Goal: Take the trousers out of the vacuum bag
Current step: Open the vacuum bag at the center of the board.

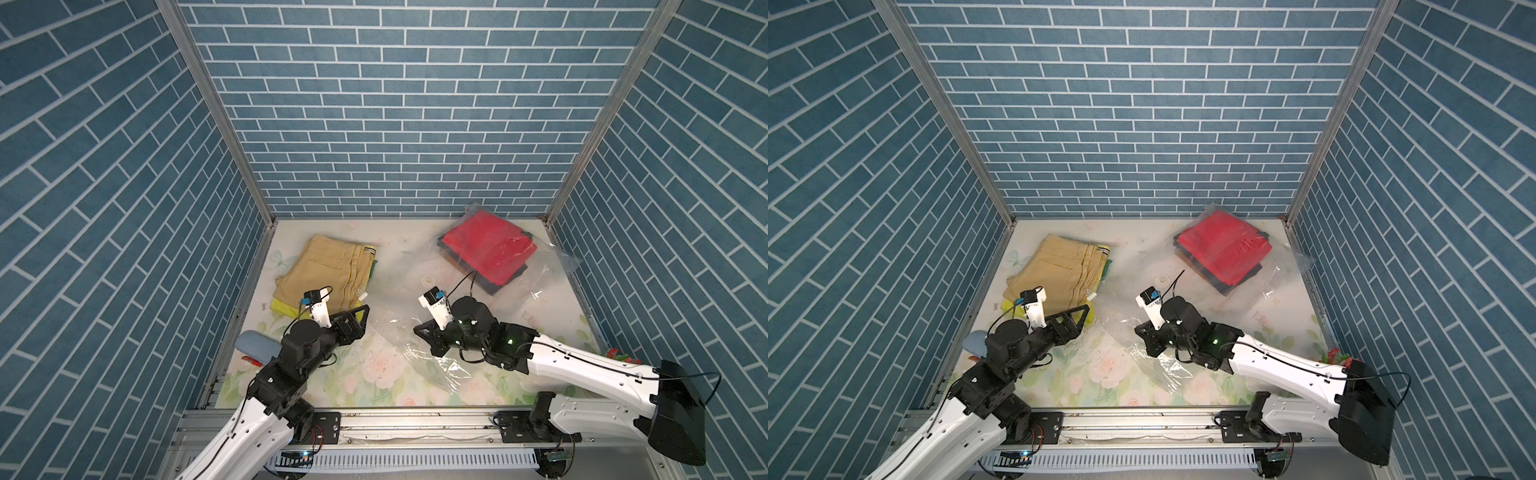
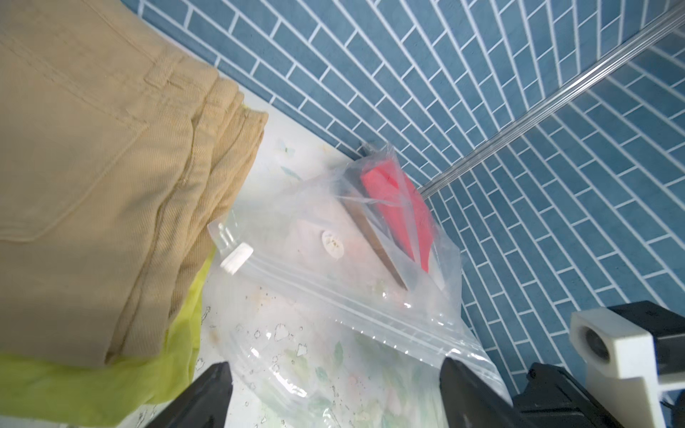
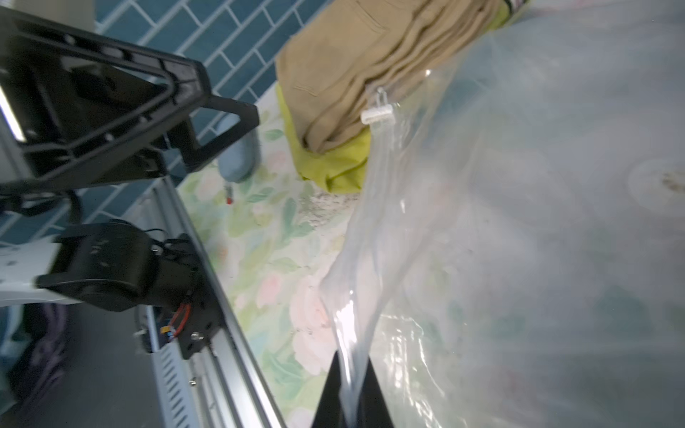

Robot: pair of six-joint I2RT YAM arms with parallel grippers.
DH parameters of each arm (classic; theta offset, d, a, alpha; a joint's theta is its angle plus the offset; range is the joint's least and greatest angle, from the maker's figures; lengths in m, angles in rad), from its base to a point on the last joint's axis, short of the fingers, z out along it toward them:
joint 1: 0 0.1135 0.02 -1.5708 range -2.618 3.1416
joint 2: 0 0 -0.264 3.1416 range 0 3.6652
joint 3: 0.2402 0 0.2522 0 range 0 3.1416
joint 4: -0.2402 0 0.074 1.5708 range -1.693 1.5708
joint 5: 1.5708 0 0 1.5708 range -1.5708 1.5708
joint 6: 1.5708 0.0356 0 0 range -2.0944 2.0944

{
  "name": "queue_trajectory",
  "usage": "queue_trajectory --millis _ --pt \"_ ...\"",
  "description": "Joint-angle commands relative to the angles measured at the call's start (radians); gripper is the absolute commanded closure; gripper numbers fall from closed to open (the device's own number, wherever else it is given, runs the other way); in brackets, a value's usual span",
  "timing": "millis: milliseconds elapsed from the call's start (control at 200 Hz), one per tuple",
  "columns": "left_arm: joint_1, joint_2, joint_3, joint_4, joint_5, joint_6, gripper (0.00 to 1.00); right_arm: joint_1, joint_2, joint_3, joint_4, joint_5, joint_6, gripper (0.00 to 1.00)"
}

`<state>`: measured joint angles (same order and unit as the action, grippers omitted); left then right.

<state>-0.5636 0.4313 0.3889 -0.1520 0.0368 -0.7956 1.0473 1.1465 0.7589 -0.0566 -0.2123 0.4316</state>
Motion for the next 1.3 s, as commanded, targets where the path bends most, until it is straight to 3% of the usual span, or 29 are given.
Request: queue_trajectory --millis 0,105,315,460,720,960,1105,1295 --pt "-0.006 -0.037 0.029 -0.122 -0.048 0.014 0.08 0.001 0.009 0.054 0.156 -0.306 0.032 1.00" --pt "-0.006 -0.056 0.039 -0.147 -0.057 0.011 0.12 -0.014 0.030 0.073 0.239 -0.416 0.070 1.00" --pt "-0.005 -0.071 0.064 -0.124 0.018 -0.005 0.32 -0.029 0.076 0.099 0.470 -0.631 0.208 1.00" --pt "-0.006 -0.074 0.077 -0.105 0.110 -0.005 0.33 -0.036 0.099 0.100 0.622 -0.716 0.306 1.00" --pt "-0.006 -0.083 0.085 -0.155 0.337 -0.007 0.34 -0.048 0.099 0.111 0.661 -0.745 0.344 1.00" --pt "-0.006 -0.077 0.070 -0.220 0.437 -0.068 0.37 -0.062 0.091 0.110 0.641 -0.737 0.337 1.00" --pt "-0.006 -0.057 0.117 -0.339 0.430 0.005 0.46 -0.066 0.082 0.121 0.578 -0.719 0.297 1.00" --pt "-0.006 -0.008 0.073 -0.300 0.609 0.051 0.49 -0.073 0.072 0.126 0.528 -0.714 0.270 1.00"
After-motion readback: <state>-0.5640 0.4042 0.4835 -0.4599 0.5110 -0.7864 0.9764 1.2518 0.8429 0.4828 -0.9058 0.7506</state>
